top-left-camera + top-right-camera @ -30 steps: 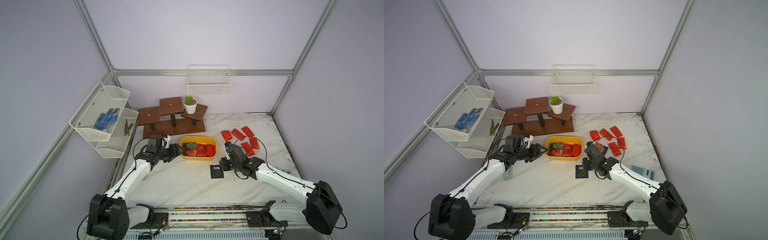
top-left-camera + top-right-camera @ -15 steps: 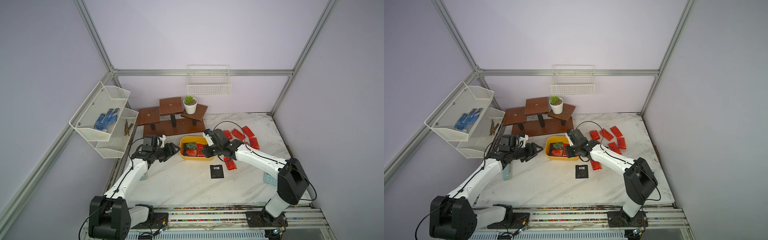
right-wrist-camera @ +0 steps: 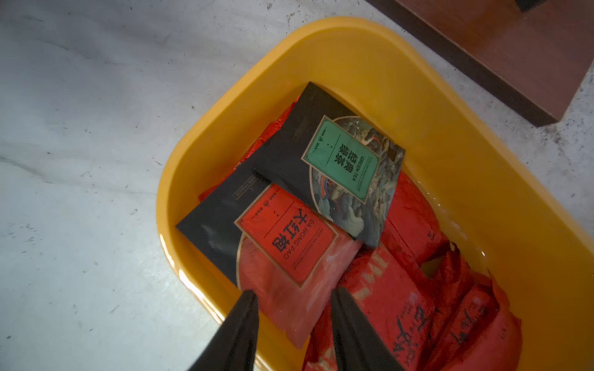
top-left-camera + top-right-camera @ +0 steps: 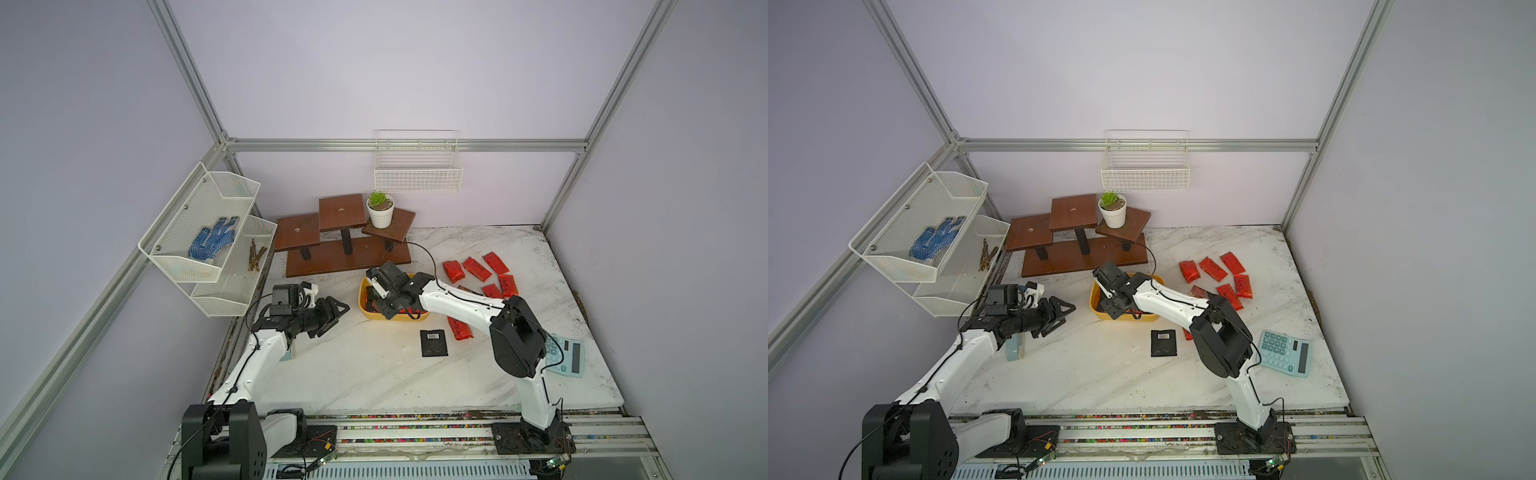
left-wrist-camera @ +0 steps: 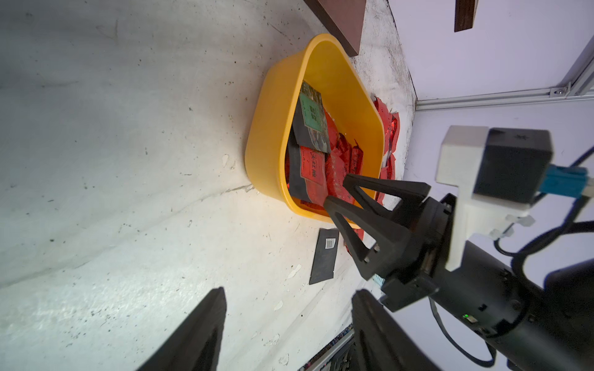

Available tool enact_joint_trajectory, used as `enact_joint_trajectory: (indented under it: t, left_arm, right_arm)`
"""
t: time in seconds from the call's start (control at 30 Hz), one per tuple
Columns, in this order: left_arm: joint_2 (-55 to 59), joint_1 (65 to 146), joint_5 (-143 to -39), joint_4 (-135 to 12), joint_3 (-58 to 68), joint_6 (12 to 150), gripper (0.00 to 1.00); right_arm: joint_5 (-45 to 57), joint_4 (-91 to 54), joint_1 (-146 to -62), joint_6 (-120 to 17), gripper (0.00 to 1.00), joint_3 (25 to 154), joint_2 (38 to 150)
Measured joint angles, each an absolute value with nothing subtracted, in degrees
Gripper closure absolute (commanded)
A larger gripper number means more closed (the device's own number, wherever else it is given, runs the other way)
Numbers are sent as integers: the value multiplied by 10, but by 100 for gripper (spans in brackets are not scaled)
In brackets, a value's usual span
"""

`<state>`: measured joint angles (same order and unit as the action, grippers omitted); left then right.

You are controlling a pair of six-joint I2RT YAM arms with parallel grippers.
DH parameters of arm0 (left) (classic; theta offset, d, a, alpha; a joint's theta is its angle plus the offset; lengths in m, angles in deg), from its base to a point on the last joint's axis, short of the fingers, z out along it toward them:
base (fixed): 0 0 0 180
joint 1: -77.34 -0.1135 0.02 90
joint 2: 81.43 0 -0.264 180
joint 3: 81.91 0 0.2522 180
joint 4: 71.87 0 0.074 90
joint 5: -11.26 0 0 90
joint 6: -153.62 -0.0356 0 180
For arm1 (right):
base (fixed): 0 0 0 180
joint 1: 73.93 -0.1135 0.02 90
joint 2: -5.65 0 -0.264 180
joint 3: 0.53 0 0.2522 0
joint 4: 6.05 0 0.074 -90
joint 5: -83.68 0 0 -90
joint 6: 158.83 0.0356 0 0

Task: Take the tea bags out of the storage box
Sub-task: Pick up the tea bag from the storage box.

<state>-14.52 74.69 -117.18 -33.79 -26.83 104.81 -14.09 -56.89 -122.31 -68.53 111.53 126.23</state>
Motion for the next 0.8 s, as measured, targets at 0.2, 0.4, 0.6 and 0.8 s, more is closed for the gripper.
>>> enact_joint_trajectory:
  t: [0.2,0.4,0.6,0.8]
  left_arm:
    - [-152,741,-1184,-346,-268,1048,34]
    - [-155,740,-1191,-346,-268,1048,34]
    - [-162,740,-1193,-350,-277,1048,34]
    - [-166,740,-1195,-349,-289,1048,34]
  right_arm:
    - [-194,-576,-1236,-711,56,1154,1299]
    - [-238,-575,-1240,-720,56,1179,1320]
    - [-276,-572,-1240,-726,56,1209,1351]
    - [-303,-571,-1240,-732,63,1241,1381]
